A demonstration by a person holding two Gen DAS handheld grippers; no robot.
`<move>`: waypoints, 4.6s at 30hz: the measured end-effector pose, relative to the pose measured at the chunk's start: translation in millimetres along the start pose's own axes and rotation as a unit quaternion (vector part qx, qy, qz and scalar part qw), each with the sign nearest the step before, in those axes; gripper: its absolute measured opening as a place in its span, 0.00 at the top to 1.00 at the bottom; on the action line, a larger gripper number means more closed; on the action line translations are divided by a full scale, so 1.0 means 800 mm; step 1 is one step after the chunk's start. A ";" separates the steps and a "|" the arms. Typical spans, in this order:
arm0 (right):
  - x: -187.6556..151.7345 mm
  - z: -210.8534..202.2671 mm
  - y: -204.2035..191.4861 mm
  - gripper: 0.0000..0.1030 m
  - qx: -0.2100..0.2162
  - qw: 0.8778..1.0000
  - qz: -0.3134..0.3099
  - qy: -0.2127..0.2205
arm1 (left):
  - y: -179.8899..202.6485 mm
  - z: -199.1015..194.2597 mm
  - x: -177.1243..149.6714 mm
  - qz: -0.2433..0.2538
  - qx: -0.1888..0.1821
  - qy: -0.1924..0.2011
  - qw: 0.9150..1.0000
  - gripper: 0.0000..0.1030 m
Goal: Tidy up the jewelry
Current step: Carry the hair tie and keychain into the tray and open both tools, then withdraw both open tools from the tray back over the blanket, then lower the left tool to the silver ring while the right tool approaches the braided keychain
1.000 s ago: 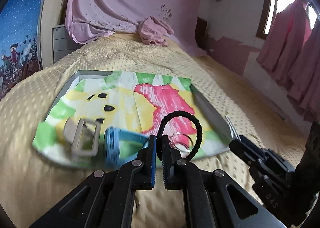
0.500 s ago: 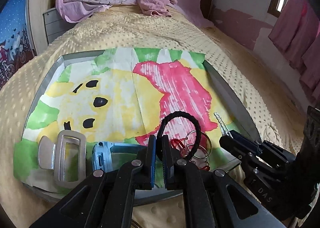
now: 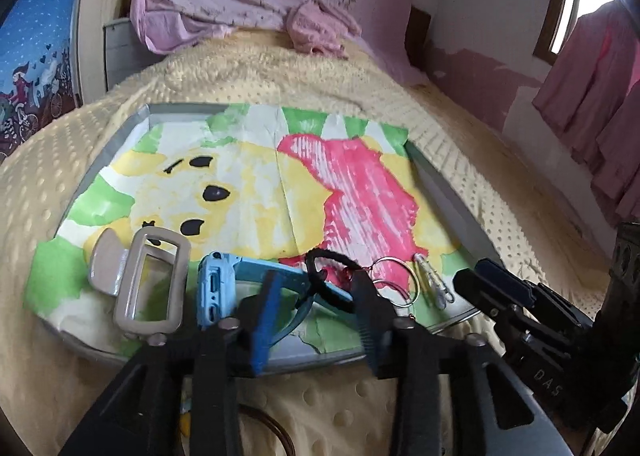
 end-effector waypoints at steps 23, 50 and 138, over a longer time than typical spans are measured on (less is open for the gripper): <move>0.000 -0.161 -0.032 0.12 -0.001 0.977 -0.031 0.211 | -0.039 -0.176 -0.042 -0.017 0.095 0.251 0.963 0.00; -0.085 -0.240 -0.079 0.12 0.000 0.969 -0.098 0.229 | -0.066 -0.244 -0.124 -0.011 0.145 0.275 0.951 0.00; -0.160 -0.093 -0.097 0.74 0.056 0.990 -0.129 -0.015 | -0.035 -0.110 -0.153 0.015 -0.009 0.050 0.999 0.92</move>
Point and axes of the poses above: each gripper's, at about its wrist camera, not at the fingertips, and z roughly the way its jaws point, y to its right, x to its top, the point moved 9 cm from there along z, roughly the way its jaws point, and after that the axes turned 6 degrees about z, right-handed, at the moved point
